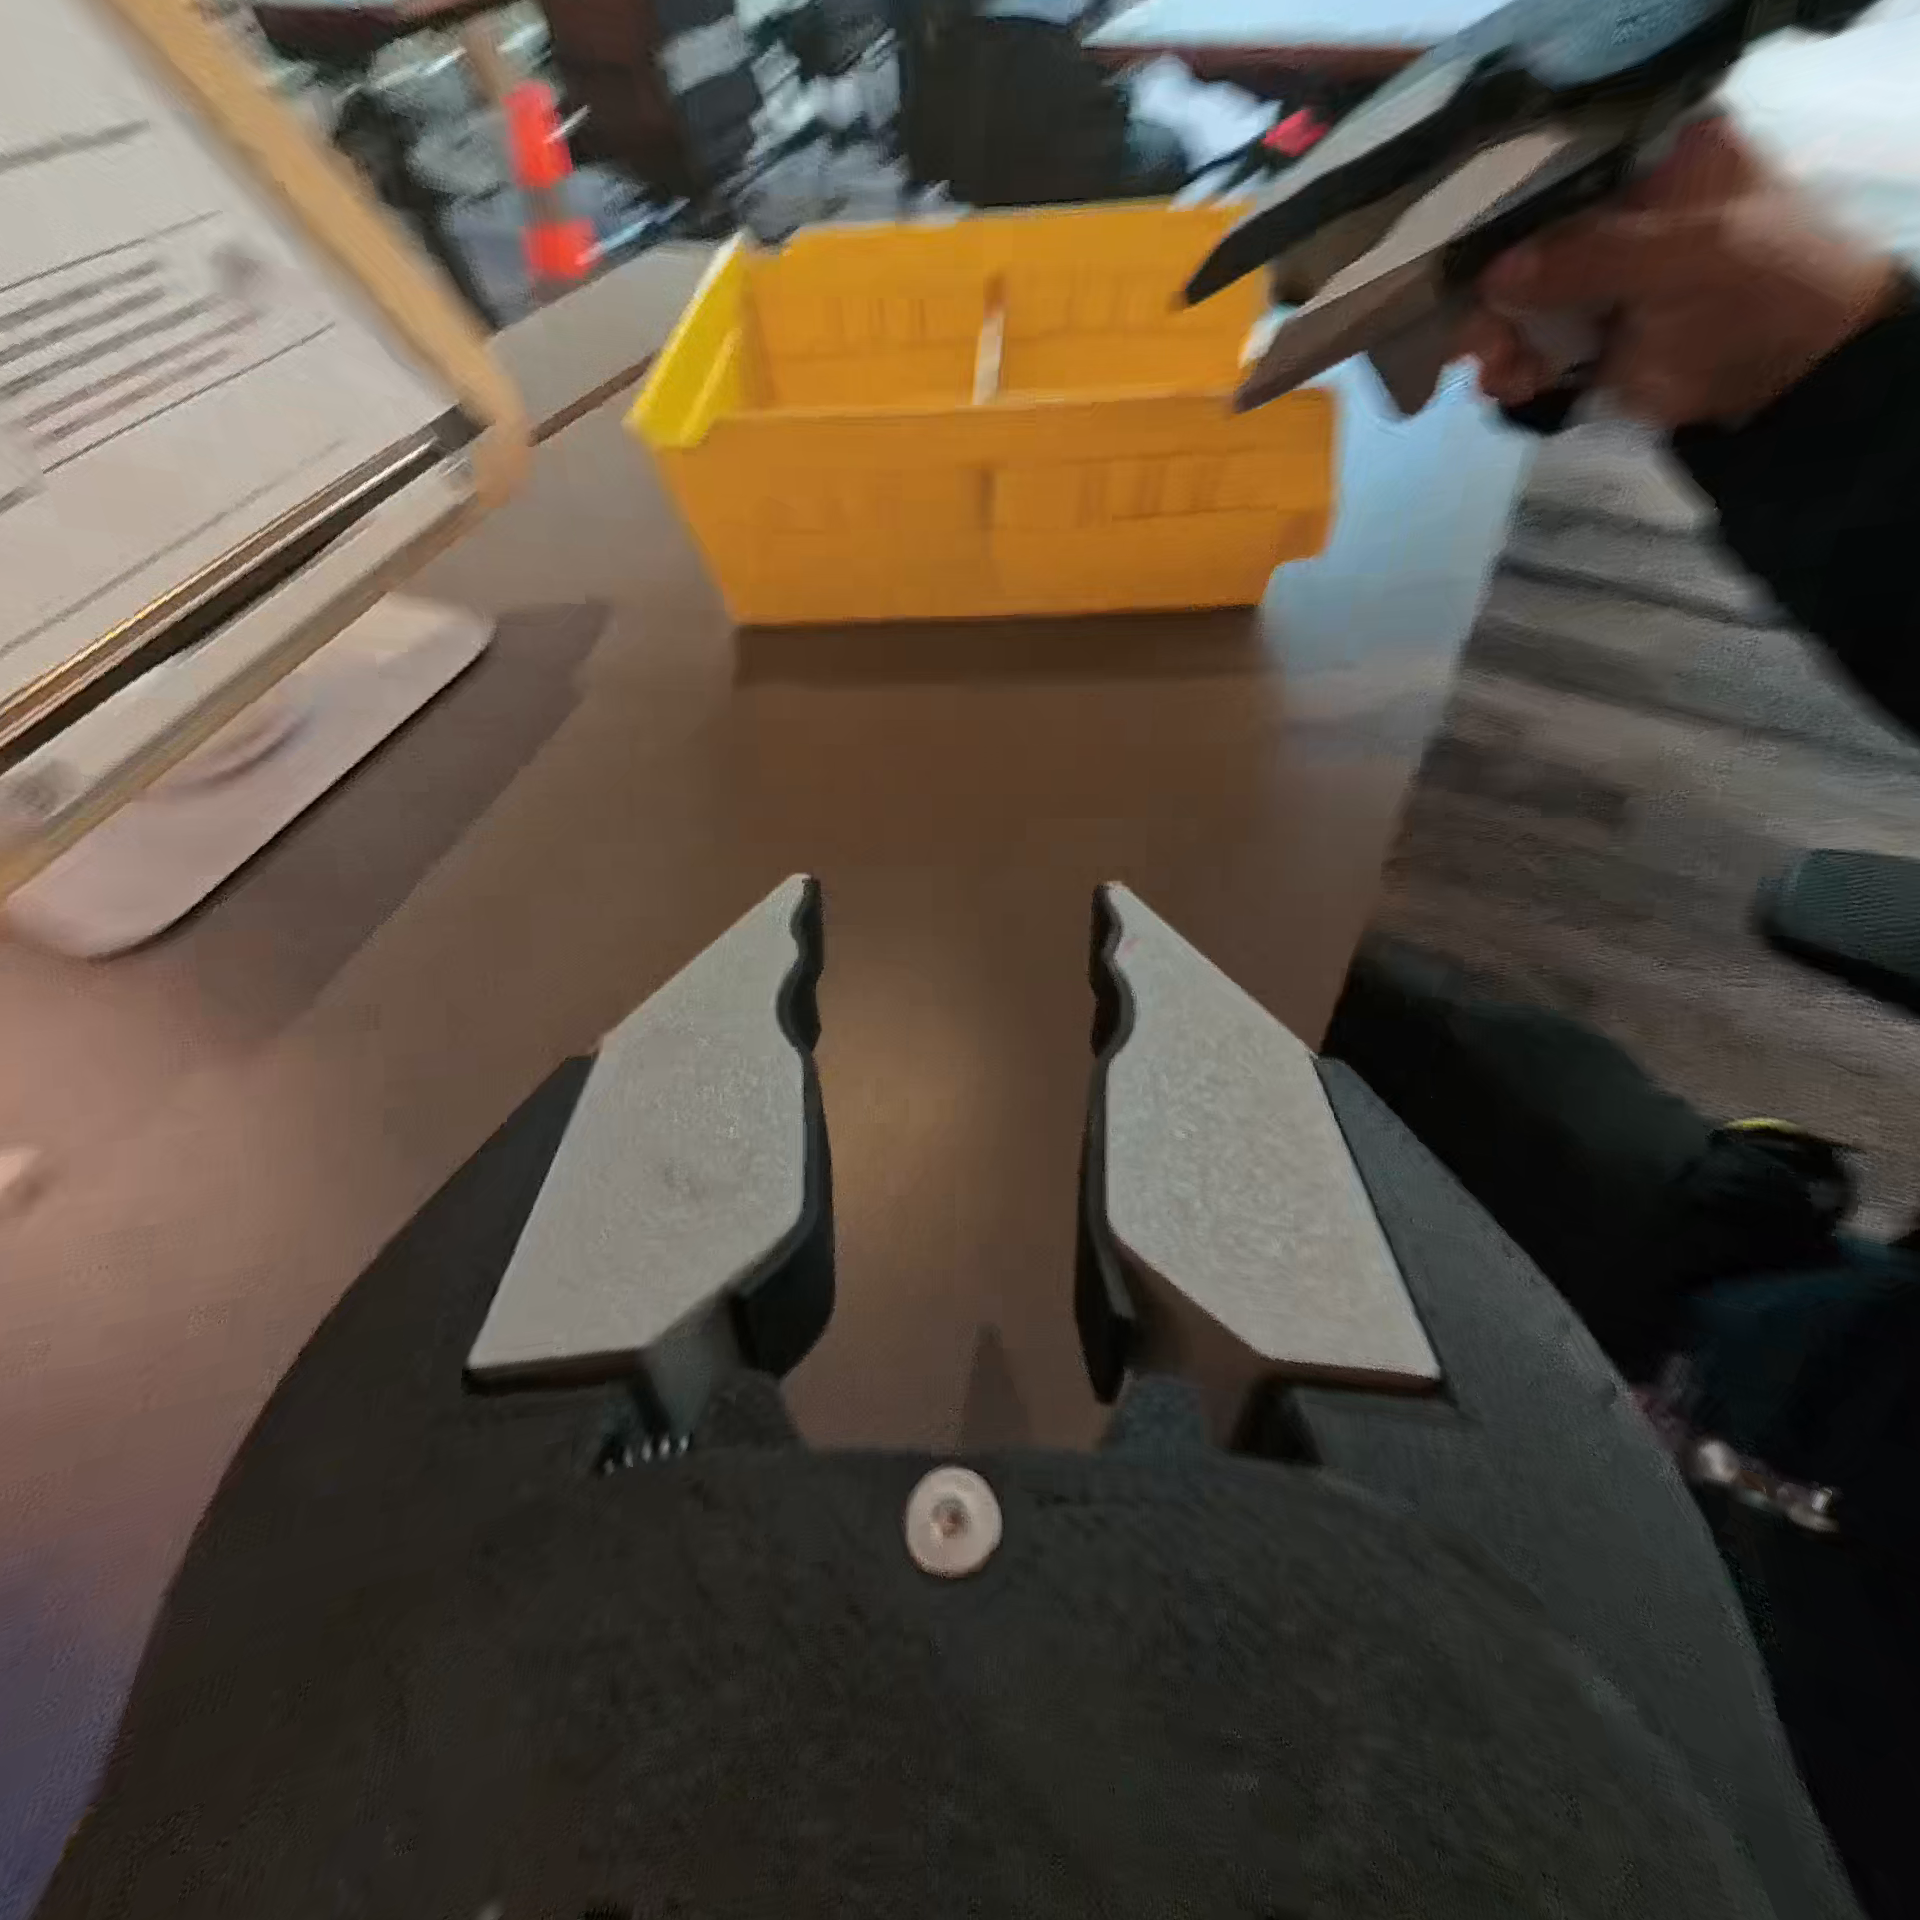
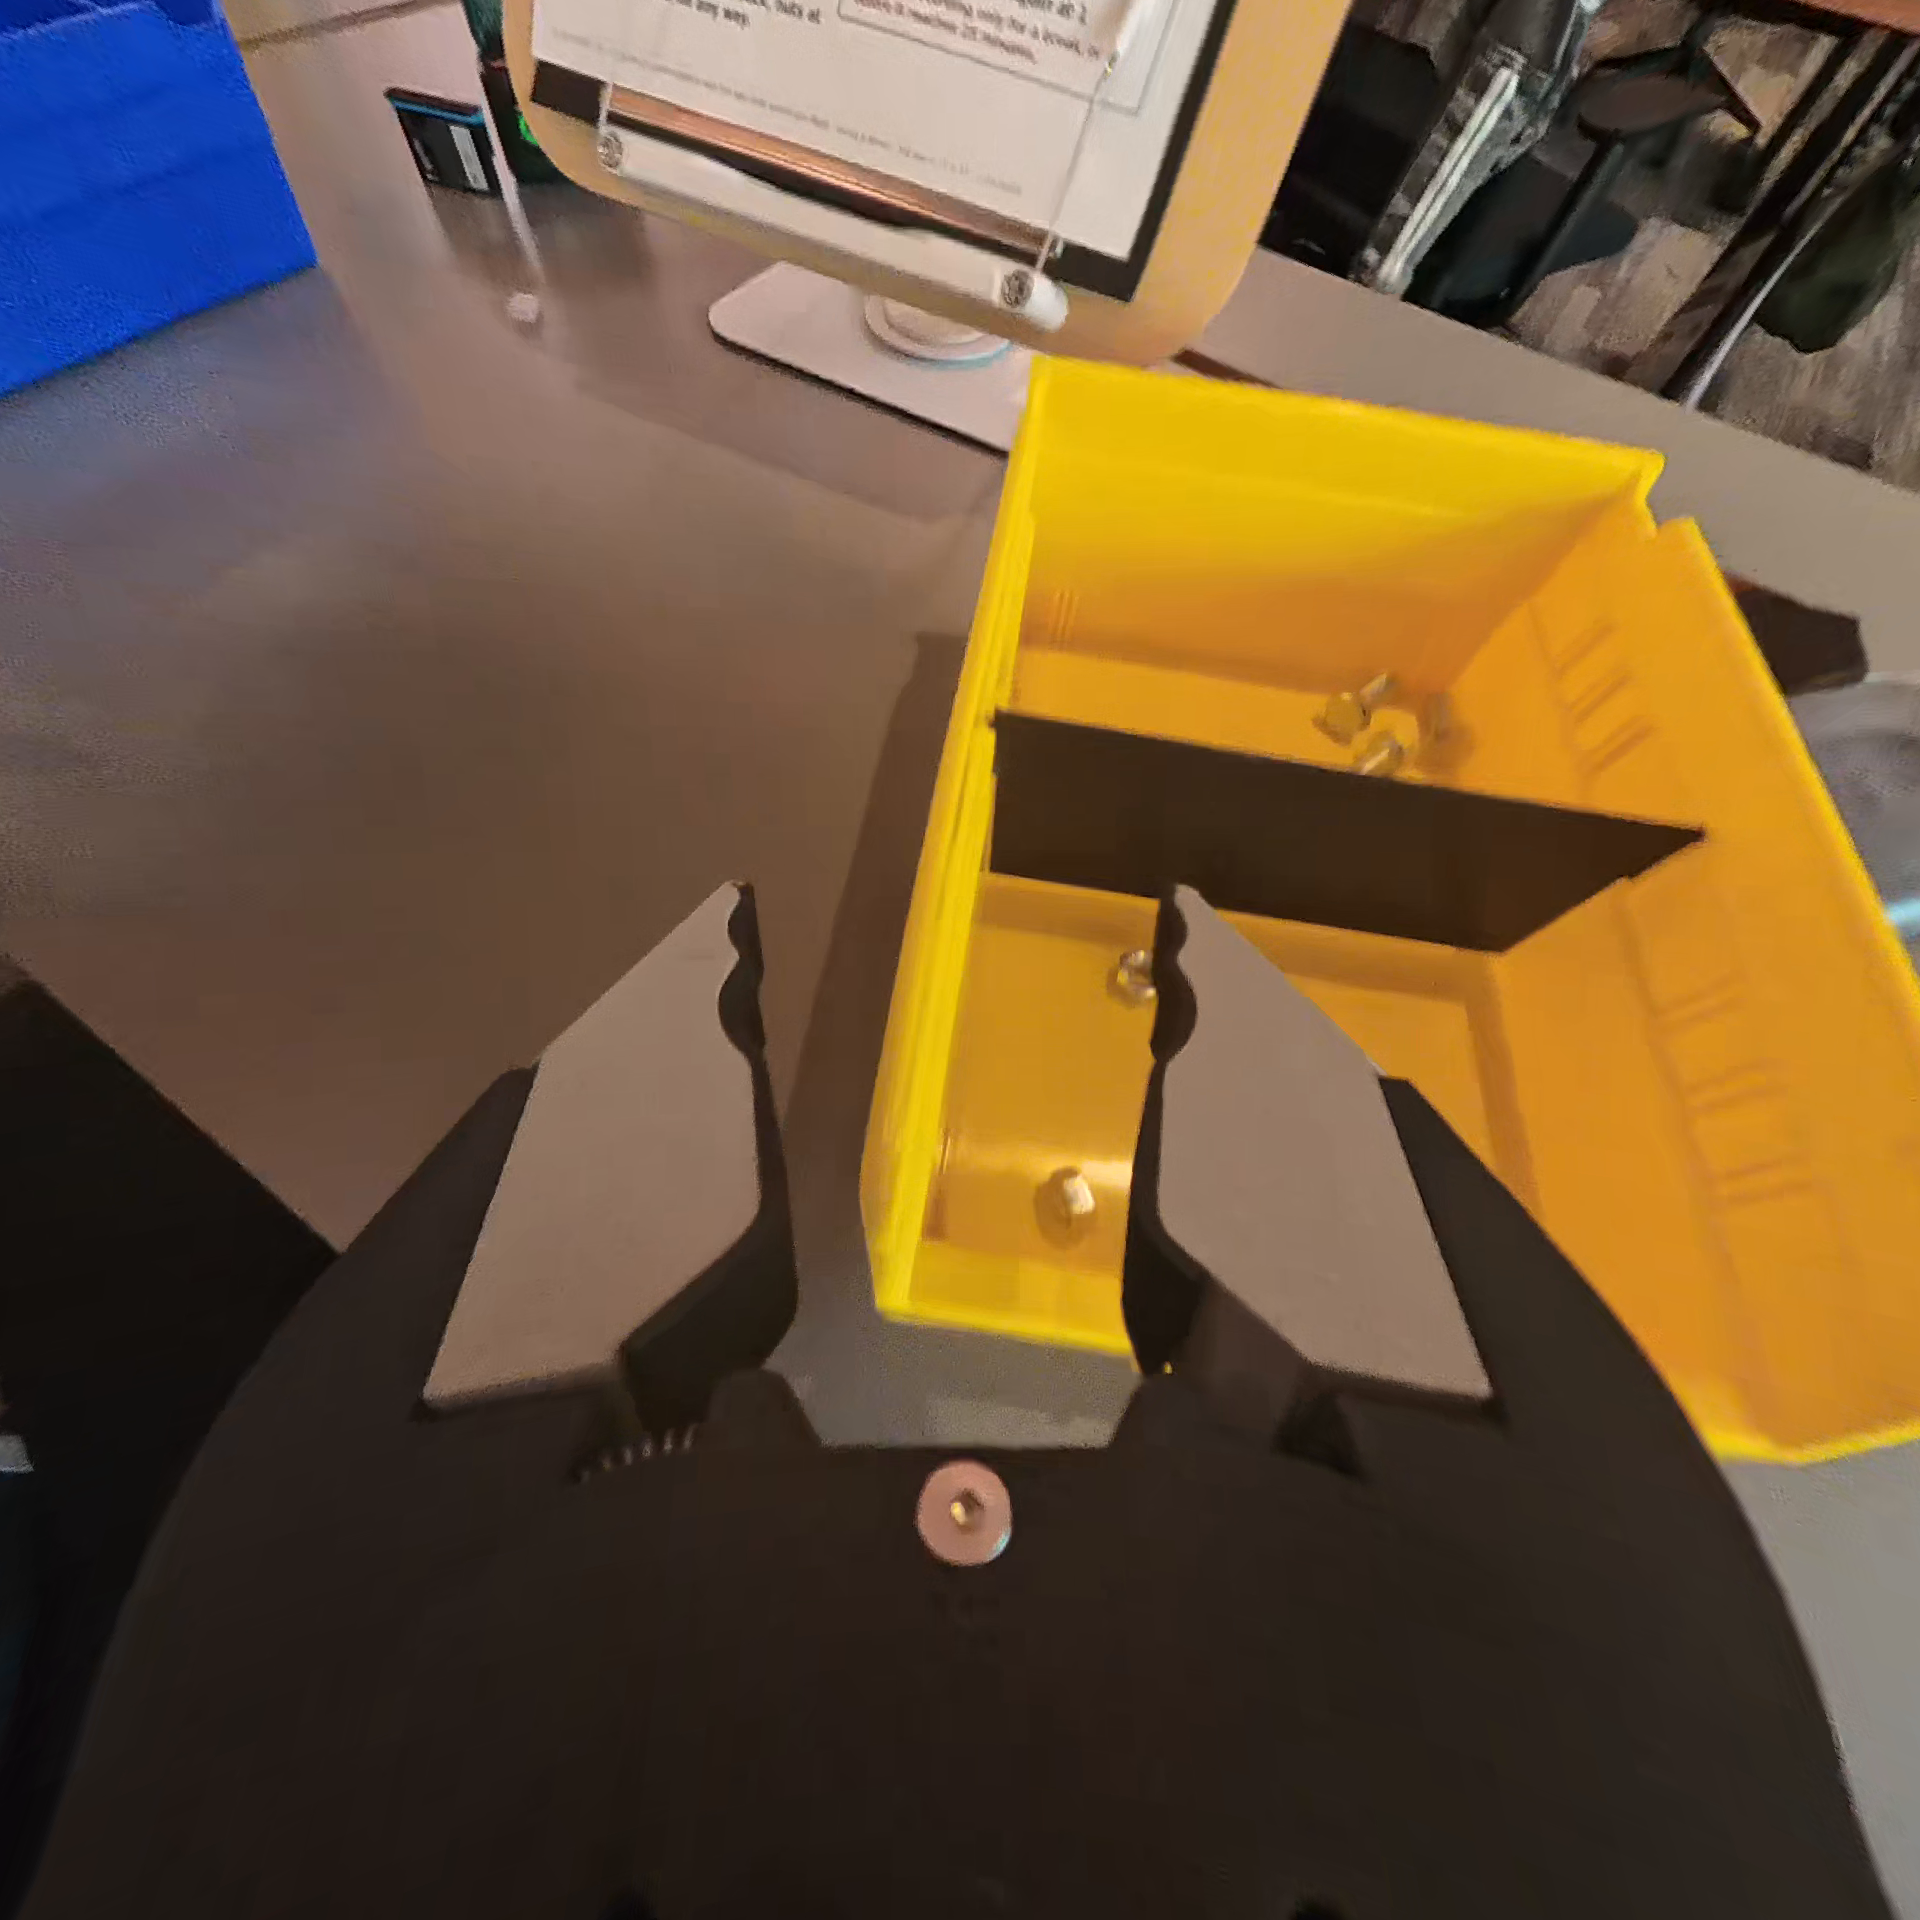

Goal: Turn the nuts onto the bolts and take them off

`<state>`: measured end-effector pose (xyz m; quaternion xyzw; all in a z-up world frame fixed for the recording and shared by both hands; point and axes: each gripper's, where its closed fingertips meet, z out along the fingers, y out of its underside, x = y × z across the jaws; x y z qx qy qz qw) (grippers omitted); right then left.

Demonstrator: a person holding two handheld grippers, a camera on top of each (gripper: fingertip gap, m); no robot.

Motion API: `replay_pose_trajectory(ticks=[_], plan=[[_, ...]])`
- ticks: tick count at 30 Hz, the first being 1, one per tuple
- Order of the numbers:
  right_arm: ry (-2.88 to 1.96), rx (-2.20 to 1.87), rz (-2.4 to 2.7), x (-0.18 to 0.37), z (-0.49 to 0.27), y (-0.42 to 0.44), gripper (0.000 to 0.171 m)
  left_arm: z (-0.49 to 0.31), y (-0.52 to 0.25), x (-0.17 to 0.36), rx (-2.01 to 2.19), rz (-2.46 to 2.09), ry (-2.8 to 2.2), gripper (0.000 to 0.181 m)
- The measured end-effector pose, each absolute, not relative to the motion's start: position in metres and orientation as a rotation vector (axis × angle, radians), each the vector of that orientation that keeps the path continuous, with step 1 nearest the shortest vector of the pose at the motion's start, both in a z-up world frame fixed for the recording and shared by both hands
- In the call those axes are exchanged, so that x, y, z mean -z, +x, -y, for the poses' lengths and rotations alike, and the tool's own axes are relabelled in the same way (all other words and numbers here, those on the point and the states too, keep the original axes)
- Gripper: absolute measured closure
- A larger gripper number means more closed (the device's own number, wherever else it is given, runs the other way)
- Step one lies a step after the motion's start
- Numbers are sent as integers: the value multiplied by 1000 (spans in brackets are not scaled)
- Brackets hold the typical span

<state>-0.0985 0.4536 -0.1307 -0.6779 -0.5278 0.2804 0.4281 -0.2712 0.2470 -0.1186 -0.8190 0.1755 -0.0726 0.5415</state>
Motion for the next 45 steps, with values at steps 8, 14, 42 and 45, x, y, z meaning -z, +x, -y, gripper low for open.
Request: replay_pose_trajectory(ticks=[8,14,42,45], plan=[[-1661,-710,1299,171,-439,-102,93,-129,-425,129,-396,154,-2112,105],[-1741,-455,1234,190,-467,-110,108,-122,-488,194,-346,441,-2188,103],[-1655,-663,1294,180,-136,-408,124,-46,-486,-2,-631,116,-1783,176],[-1556,-709,1288,154,-84,-444,110,-64,-477,-11,-616,67,-1771,177]])
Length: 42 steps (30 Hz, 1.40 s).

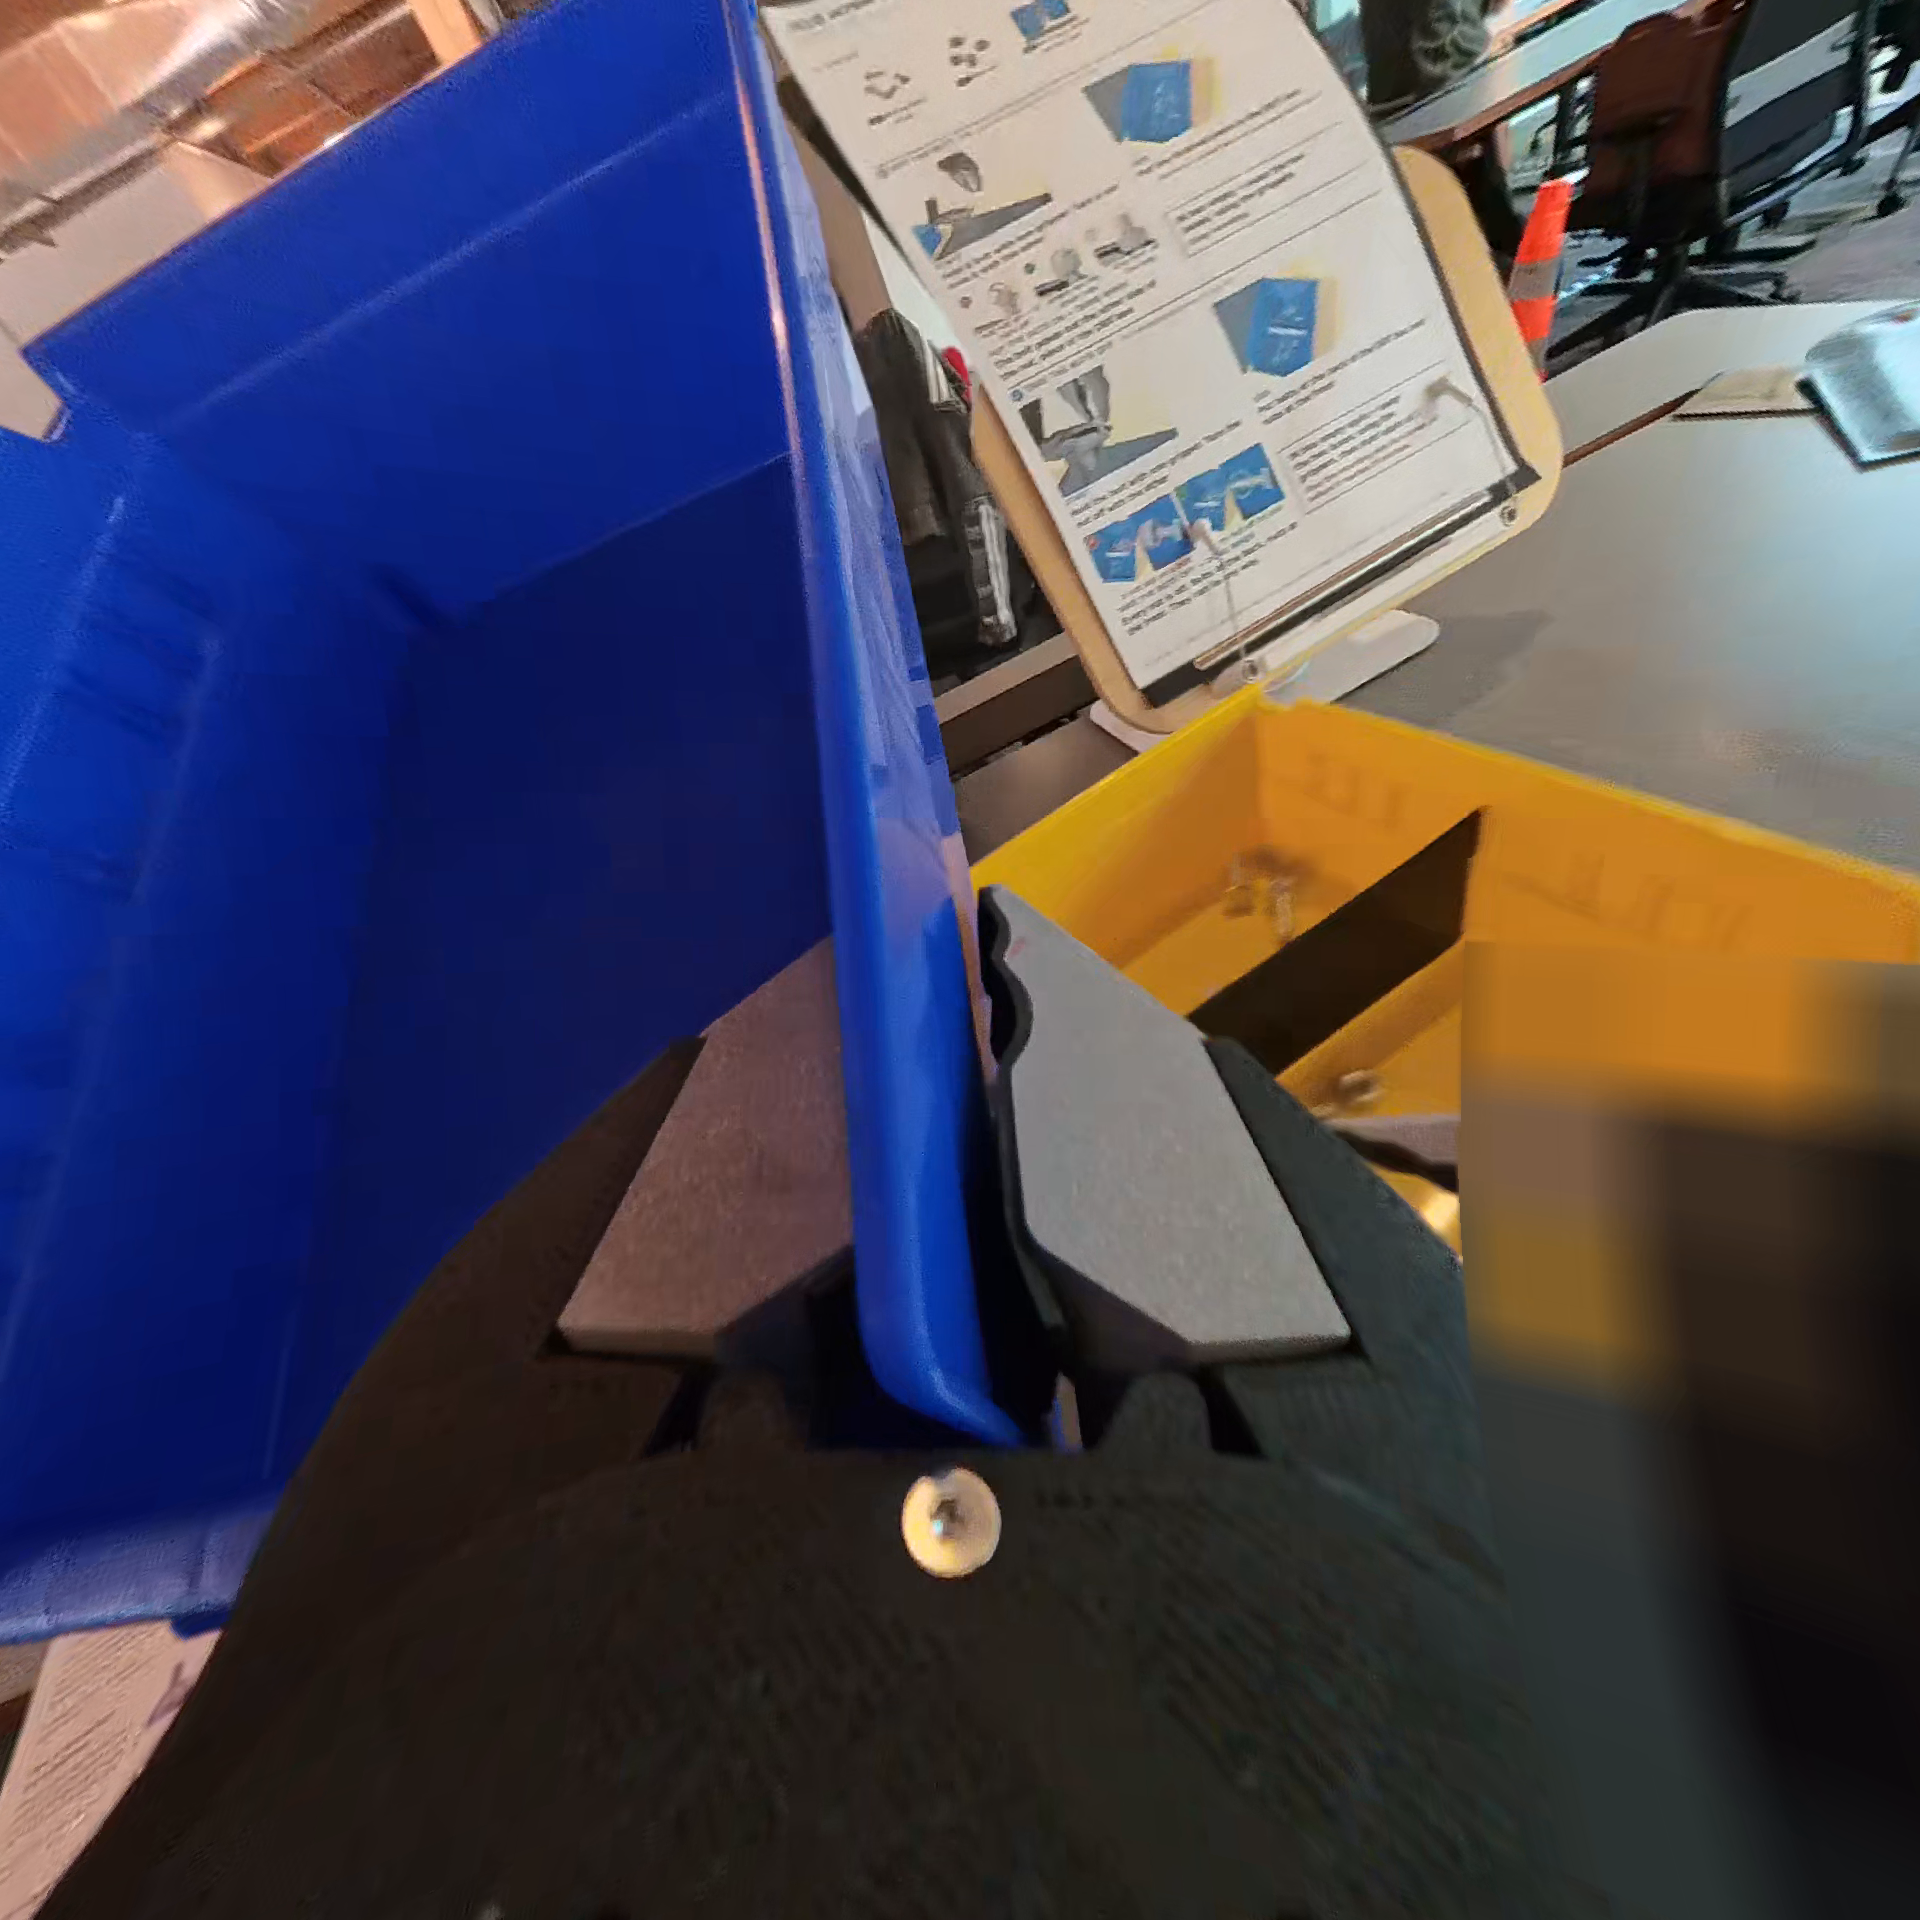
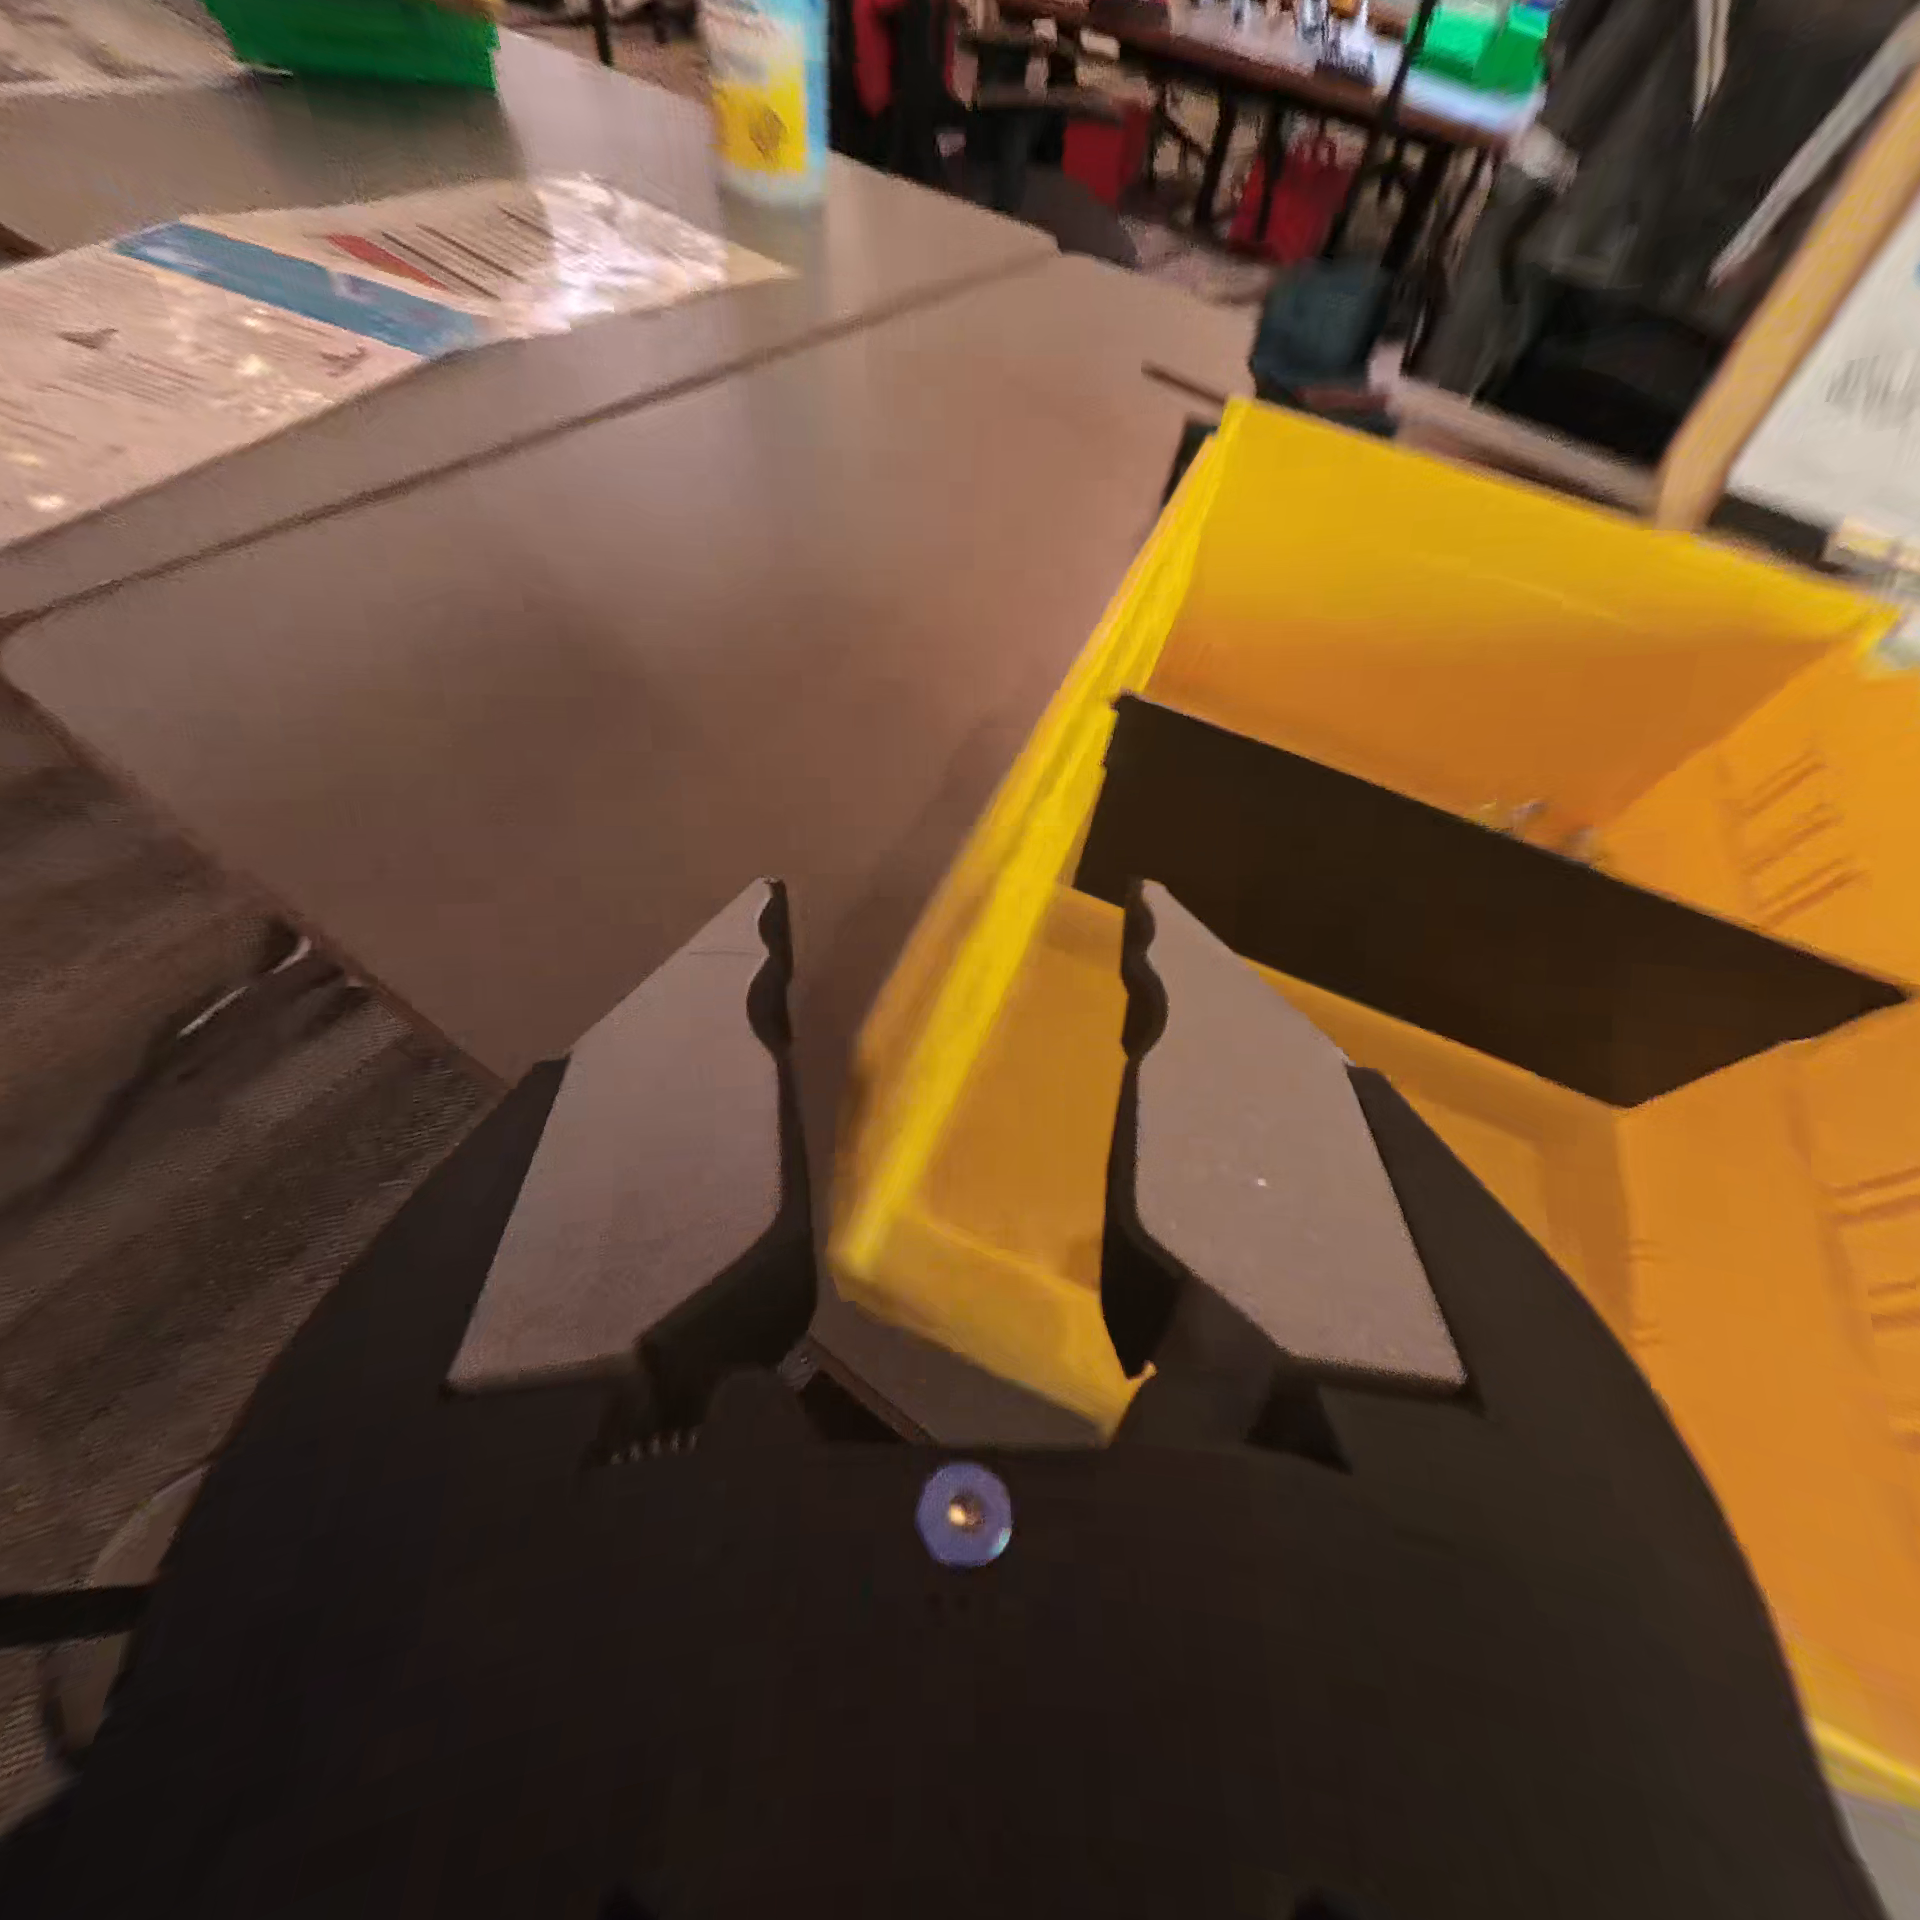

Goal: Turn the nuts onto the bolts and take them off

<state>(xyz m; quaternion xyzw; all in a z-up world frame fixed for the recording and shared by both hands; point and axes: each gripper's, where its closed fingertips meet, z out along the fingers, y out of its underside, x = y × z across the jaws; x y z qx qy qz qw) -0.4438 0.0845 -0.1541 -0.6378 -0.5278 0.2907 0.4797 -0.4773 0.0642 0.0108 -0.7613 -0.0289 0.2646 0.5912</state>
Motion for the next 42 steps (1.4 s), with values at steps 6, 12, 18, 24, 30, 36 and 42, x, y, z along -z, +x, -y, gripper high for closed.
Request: replay_pose_trajectory(ticks=[6,12,18,24,30,36,42], plan=[[-1414,-986,1416,114,-63,-391,99,-114,-434,-8,-555,-54,-1788,177],[-1373,-877,1491,103,-153,-275,99,-197,-327,14,-430,-320,-1783,178],[-1561,-660,1255,127,-300,-174,118,-272,-231,100,-310,-434,-1834,177],[-1750,-602,1143,170,-359,-125,111,-312,-174,194,-40,-445,-2014,174],[-1697,-512,1159,161,-352,-142,101,-278,-160,197,70,-542,-2106,139],[-1563,-373,1480,171,-311,-195,110,-245,-186,170,229,-404,-2082,114],[-1733,-75,1297,184,-382,-164,123,-201,-180,149,655,-365,-1995,122]])
